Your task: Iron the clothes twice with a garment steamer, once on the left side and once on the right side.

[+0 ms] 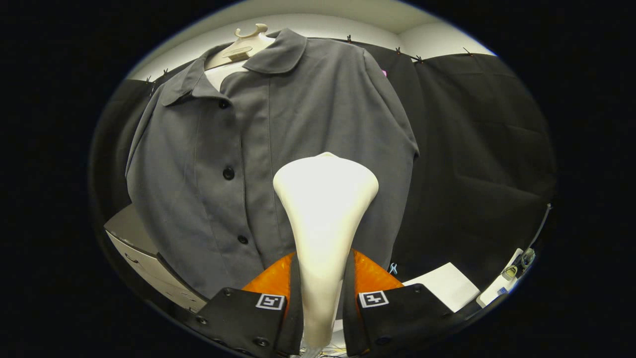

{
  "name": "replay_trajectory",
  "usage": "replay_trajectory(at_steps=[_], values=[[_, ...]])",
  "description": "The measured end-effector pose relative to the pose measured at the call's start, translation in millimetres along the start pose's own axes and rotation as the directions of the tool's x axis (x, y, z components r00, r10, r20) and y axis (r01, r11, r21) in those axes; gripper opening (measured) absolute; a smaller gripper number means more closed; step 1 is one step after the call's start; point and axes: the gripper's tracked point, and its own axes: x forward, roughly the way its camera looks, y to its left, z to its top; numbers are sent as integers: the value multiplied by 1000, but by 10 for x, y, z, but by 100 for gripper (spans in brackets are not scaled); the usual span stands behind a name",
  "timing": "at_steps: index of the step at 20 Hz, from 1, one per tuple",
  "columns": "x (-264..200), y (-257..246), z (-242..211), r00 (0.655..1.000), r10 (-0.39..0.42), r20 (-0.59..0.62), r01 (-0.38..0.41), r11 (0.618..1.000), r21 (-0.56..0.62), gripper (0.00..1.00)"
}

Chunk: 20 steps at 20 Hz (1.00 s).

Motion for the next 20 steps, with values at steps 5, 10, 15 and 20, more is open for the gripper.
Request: replay_trajectory(at_steps=[5, 10, 15, 20], values=[[27, -9, -265, 999, -4, -32, 5, 1000, 13, 40], [40, -59, -553, 998, -12, -70, 13, 1000, 16, 40], [73, -86, -842, 993, -17, -114, 19, 1000, 16, 40], [91, -128, -1133, 987, -20, -157, 24, 999, 21, 40]])
